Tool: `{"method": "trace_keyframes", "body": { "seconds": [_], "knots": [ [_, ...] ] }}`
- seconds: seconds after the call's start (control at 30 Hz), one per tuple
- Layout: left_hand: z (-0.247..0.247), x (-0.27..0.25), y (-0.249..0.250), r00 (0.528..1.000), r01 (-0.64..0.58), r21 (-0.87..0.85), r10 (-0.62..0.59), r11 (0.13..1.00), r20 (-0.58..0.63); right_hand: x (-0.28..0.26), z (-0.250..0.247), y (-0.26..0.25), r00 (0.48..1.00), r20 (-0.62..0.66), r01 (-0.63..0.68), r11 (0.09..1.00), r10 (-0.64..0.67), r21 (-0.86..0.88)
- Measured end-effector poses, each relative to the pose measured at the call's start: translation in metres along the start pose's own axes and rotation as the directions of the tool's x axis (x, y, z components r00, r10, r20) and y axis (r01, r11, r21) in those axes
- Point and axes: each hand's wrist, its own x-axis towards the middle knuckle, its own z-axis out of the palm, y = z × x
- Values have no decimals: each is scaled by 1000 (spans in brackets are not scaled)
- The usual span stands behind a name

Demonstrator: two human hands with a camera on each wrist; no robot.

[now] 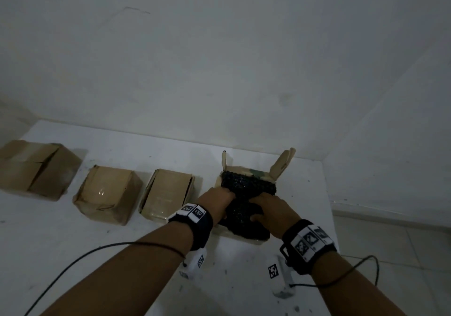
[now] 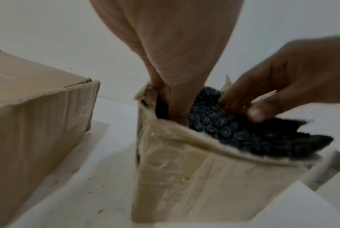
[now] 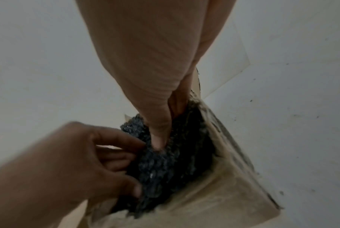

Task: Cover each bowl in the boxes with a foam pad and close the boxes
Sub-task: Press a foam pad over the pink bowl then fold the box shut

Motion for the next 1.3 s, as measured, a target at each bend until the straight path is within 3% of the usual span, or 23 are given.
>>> {"method": "trace_keyframes", "body": {
  "seconds": [0.07,0.13,0.27,0.4,0.5,0.6,0.77,0.9,1.0,1.1,1.2,1.3],
  "knots": [
    [5,1,0,1000,6,77,-5,997,-8,0,-1,4,999,47,25,999,-24,-25],
    [9,0,1,1000,7,118,-4,993,-21,2,5,6,994,100,69,984,-53,-164],
    [14,-2,1,1000,16,166,-15,986,-11,4,20,3,994,56,109,927,-95,-359],
    [13,-2,-1,1000,2,139,0,990,-15,6,18,2,994,24,112,943,-111,-313],
    [12,-1,-5,1000,4,102,-2,995,-25,8,2,2,999,22,52,987,-50,-149],
    [12,0,-2,999,29,113,-26,993,-28,10,0,-10,997,-69,-23,998,19,-64],
    [12,-2,1,999,35,130,-32,991,-19,21,24,-18,998,-62,-15,949,-5,-314],
    [12,-5,0,999,25,102,-22,994,-29,20,32,-12,995,-89,16,940,-49,-341],
    [11,-5,1,999,28,66,-26,997,-37,19,26,-11,998,-49,27,960,-42,-278],
    [7,-4,2,991,102,-93,-110,990,-82,15,12,-8,999,-42,-9,994,4,-105],
    [10,-5,7,952,202,-337,-265,920,-154,5,8,-9,974,-180,-127,990,135,55],
    [15,-5,13,915,251,-499,-371,830,-158,4,15,-20,966,-109,-202,950,233,239]
  ]
}}
